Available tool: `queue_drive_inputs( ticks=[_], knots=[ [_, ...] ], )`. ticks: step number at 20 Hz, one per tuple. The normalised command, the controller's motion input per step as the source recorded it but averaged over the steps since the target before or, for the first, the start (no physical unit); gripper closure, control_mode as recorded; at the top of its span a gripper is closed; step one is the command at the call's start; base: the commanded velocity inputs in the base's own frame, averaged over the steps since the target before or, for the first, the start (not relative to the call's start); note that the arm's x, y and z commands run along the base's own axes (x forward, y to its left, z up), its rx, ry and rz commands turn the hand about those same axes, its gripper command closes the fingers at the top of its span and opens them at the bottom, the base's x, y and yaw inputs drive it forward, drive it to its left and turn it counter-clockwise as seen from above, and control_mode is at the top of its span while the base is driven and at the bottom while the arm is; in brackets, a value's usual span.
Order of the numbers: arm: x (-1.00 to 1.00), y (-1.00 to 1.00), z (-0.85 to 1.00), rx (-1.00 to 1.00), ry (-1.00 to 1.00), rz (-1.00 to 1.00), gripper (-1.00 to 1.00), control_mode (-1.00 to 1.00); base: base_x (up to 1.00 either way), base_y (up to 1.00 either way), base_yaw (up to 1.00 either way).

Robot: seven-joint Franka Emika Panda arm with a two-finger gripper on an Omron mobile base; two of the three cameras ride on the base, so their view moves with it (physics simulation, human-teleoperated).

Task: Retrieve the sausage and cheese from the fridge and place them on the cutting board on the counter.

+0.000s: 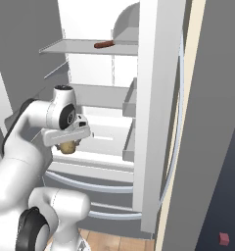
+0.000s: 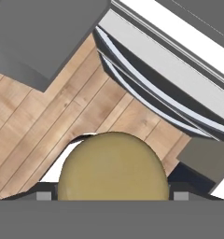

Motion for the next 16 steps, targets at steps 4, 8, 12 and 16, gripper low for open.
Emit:
queue_drive_inputs(
  ticks=[4, 8, 12, 16],
  knots=[
    [0.00, 0.00, 0.00, 0.00, 0.00, 0.00, 1.00, -1.00, 0.00, 0.00, 0.00],
    [0.00, 0.00, 0.00, 0.00, 0.00, 0.00, 1.00, -1.00, 0.00, 0.00, 0.00],
    [0.00, 0.00, 0.00, 0.00, 0.00, 0.00, 1.00, -1.00, 0.00, 0.00, 0.00],
    [0.00, 0.00, 0.00, 0.00, 0.00, 0.00, 1.00, -1.00, 0.00, 0.00, 0.00]
  ],
)
